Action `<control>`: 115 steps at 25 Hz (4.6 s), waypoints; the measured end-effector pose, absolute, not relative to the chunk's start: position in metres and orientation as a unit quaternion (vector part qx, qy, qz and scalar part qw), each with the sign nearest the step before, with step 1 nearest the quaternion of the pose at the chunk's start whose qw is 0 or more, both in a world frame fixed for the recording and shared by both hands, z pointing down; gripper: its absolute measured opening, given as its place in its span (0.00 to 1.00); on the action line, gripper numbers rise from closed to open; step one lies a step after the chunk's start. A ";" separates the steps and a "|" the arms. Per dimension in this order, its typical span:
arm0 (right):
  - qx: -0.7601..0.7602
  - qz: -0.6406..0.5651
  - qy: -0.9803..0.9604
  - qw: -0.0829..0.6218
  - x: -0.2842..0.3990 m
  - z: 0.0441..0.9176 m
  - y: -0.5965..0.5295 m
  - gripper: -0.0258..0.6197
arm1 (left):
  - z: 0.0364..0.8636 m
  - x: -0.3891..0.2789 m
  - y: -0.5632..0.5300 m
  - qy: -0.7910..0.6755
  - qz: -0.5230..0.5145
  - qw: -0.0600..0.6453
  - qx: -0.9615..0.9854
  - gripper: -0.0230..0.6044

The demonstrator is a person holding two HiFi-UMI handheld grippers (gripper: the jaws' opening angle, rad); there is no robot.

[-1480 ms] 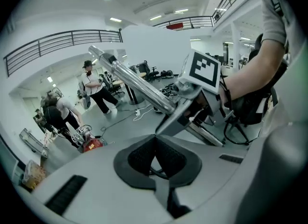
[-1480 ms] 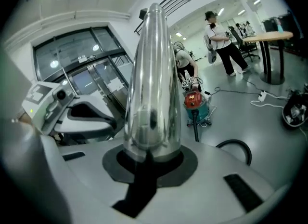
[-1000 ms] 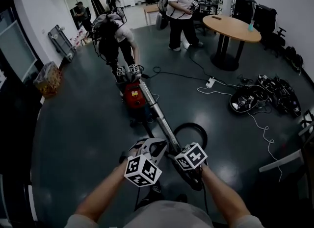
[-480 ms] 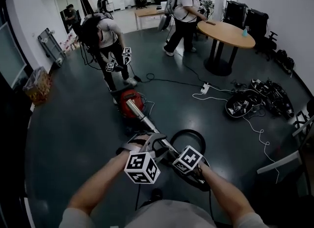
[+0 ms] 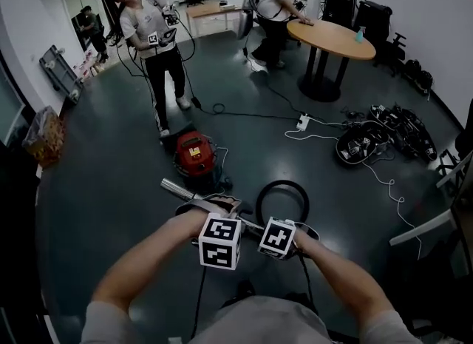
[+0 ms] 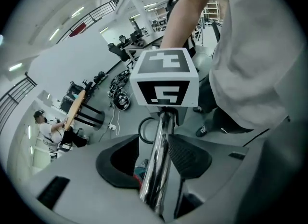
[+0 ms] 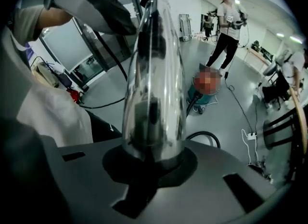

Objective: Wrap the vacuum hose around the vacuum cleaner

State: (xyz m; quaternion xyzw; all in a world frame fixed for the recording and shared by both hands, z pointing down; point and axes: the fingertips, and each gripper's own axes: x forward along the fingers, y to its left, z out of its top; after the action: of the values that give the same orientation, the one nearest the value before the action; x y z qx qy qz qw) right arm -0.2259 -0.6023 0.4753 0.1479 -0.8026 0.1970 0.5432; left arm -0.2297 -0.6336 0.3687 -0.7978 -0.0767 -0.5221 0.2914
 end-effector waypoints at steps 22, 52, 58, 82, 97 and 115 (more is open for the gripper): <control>0.063 0.058 -0.758 0.647 -0.199 0.482 -0.652 0.12 | 0.446 -0.235 -0.667 -0.063 -0.602 0.187 -0.773 0.33; 0.064 -0.080 -0.824 0.557 -0.004 0.477 -0.716 0.44 | 0.497 -0.082 -0.697 0.038 -0.669 0.053 -0.740 0.26; 0.144 -0.034 -0.850 0.505 0.049 0.443 -0.747 0.44 | 0.516 -0.074 -0.705 0.079 -0.657 -0.011 -0.749 0.26; 0.275 0.426 -0.843 0.179 -0.042 0.485 -0.813 0.44 | 0.567 -0.116 -0.782 0.218 -0.538 -0.207 -0.787 0.26; 0.374 0.617 -0.691 -0.040 -0.089 0.537 -0.937 0.44 | 0.570 -0.111 -0.862 0.236 -0.455 -0.277 -0.813 0.26; 0.351 0.643 -0.679 -0.055 0.002 0.548 -0.978 0.18 | 0.572 0.017 -0.862 0.324 -0.409 -0.341 -0.782 0.26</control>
State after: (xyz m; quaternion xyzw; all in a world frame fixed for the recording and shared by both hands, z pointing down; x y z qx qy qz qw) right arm 0.0018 -0.9784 0.5485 0.3509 -0.6788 0.6427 -0.0547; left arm 0.0168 -0.8624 0.5724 -0.7823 0.3242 -0.4086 -0.3405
